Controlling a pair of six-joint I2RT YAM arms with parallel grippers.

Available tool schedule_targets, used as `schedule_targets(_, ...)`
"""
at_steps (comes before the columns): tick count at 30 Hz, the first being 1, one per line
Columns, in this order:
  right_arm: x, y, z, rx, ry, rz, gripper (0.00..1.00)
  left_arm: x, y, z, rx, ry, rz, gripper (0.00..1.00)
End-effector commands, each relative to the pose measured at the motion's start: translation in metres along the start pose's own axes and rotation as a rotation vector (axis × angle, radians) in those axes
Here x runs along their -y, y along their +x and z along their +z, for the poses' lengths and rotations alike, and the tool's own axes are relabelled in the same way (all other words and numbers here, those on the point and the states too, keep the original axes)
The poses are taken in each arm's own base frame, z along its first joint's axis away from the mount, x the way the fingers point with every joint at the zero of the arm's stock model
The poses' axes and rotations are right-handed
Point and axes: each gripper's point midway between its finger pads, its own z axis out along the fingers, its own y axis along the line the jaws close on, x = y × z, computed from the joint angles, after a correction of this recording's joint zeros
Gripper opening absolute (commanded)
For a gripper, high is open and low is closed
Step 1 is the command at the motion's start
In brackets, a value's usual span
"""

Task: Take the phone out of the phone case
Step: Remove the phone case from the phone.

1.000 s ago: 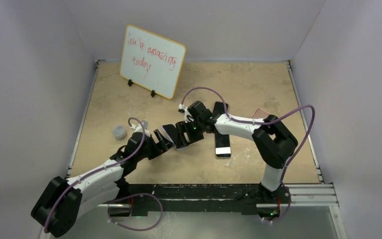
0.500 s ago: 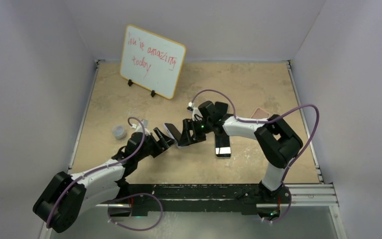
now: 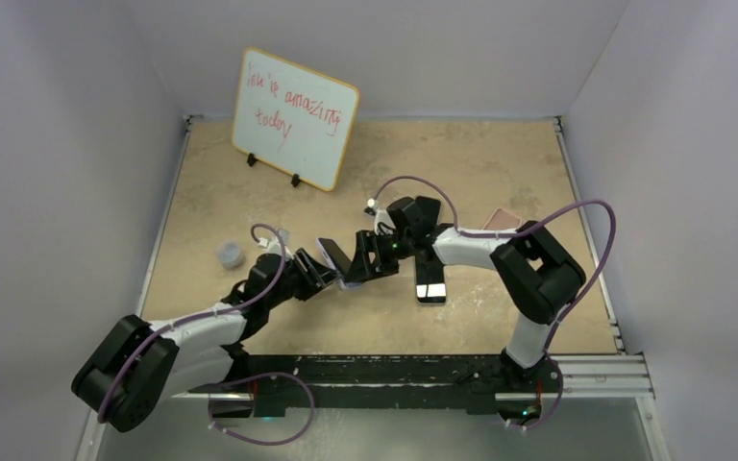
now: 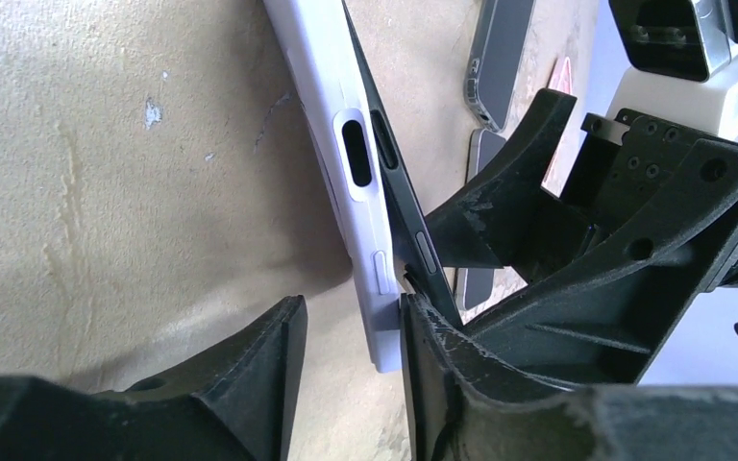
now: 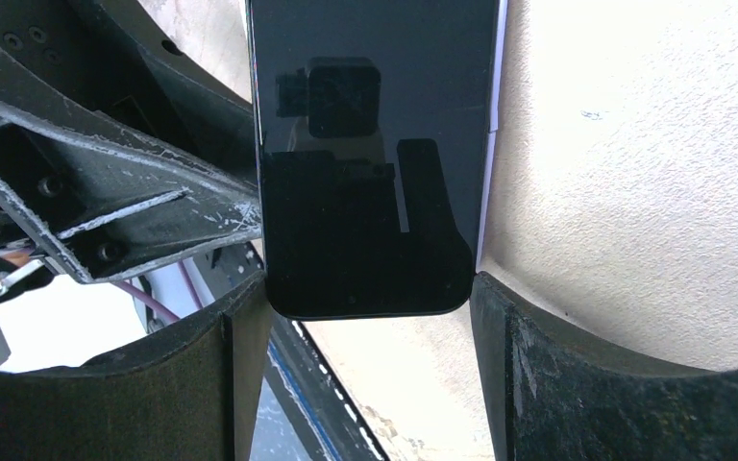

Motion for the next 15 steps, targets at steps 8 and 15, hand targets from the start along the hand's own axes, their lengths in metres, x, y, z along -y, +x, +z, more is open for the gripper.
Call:
schedule_targets(8,-0.015,-0.010,-0.012,0.036,-0.115,0.010,0.00,-0.026,-0.001,0.004,0.007,-0.108,0.035,0.28)
schedule_targets(15,-0.021,-0.021,-0.022,0.053,-0.073,-0.064,0.00,-0.043,-0.004,0.003,0.019,-0.196,0.075,0.00)
